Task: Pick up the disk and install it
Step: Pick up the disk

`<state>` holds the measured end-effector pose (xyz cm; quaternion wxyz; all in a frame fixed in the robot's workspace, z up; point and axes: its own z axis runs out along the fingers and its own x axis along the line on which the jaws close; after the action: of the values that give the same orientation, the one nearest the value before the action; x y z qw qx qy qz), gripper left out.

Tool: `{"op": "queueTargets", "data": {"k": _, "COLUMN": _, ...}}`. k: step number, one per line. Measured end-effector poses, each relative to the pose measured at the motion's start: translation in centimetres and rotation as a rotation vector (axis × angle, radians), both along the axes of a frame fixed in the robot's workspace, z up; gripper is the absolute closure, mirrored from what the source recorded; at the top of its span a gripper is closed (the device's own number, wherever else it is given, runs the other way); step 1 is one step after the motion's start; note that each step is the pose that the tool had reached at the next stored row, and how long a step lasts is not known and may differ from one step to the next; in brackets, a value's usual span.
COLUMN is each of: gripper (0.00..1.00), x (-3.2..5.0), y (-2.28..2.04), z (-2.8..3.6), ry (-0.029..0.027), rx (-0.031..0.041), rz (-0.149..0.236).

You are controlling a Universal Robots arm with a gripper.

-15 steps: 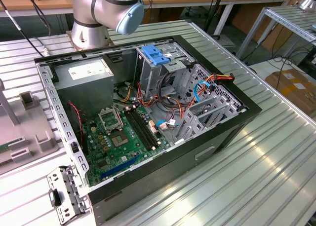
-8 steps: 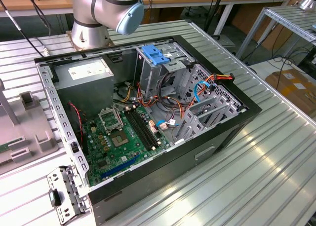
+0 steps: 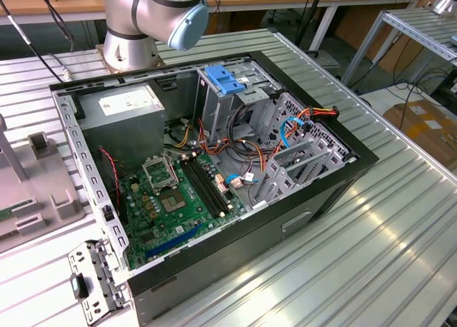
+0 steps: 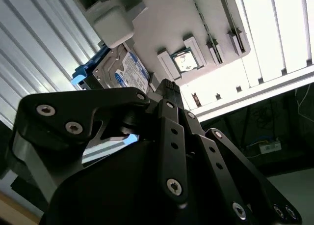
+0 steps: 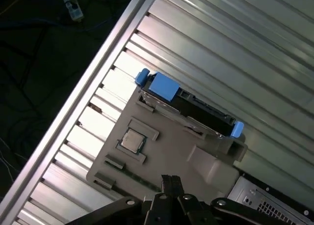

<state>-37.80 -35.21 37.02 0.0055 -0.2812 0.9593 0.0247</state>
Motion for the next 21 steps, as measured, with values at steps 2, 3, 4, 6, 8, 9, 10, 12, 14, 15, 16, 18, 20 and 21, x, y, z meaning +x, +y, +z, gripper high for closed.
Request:
{"op": "queueTargets", "data": {"k": 2, "gripper": 0.89, "x": 0.00, "y": 0.00, "z": 0.00, "ry": 0.0000, "rx": 0.0000, "rz": 0.026}}
{"op": "queueTargets", "data": {"k": 3, "gripper": 0.89, "x": 0.00, "y": 0.00, "z": 0.00, "ry": 0.0000, "rx": 0.0000, "rz": 0.039}}
{"op": "queueTargets", "data": {"k": 4, "gripper": 0.89, "x": 0.00, "y": 0.00, "z": 0.00, "ry": 0.0001, "rx": -0.0001, "rz": 0.054}}
{"op": "queueTargets", "data": {"k": 6, "gripper": 0.89, "x": 0.00, "y": 0.00, "z": 0.00, "ry": 0.0000, "rx": 0.0000, "rz": 0.092}}
{"op": "queueTargets", "data": {"k": 8, "gripper": 0.89, "x": 0.00, "y": 0.00, "z": 0.00, "ry": 0.0000, "rx": 0.0000, "rz": 0.120}}
{"op": "queueTargets", "data": {"k": 9, "gripper": 0.89, "x": 0.00, "y": 0.00, "z": -0.01, "ry": 0.0001, "rx": 0.0000, "rz": 0.133}}
{"op": "queueTargets", "data": {"k": 10, "gripper": 0.89, "x": 0.00, "y": 0.00, "z": -0.01, "ry": 0.0000, "rx": 0.0000, "rz": 0.149}}
{"op": "queueTargets", "data": {"k": 12, "gripper": 0.89, "x": 0.00, "y": 0.00, "z": -0.02, "ry": 0.0000, "rx": 0.0000, "rz": 0.190}}
{"op": "queueTargets", "data": {"k": 14, "gripper": 0.89, "x": 0.00, "y": 0.00, "z": -0.02, "ry": 0.0000, "rx": 0.0000, "rz": 0.227}}
{"op": "queueTargets", "data": {"k": 15, "gripper": 0.89, "x": 0.00, "y": 0.00, "z": -0.03, "ry": 0.0000, "rx": 0.0000, "rz": 0.246}}
{"op": "queueTargets", "data": {"k": 16, "gripper": 0.89, "x": 0.00, "y": 0.00, "z": -0.03, "ry": 0.0000, "rx": 0.0000, "rz": 0.272}}
{"op": "queueTargets", "data": {"k": 18, "gripper": 0.89, "x": 0.00, "y": 0.00, "z": -0.04, "ry": 0.0000, "rx": -0.0001, "rz": 0.311}}
{"op": "queueTargets", "data": {"k": 20, "gripper": 0.89, "x": 0.00, "y": 0.00, "z": -0.05, "ry": 0.0000, "rx": 0.0000, "rz": 0.373}}
{"op": "queueTargets", "data": {"k": 21, "gripper": 0.89, "x": 0.00, "y": 0.00, "z": -0.05, "ry": 0.0001, "rx": -0.0001, "rz": 0.392}}
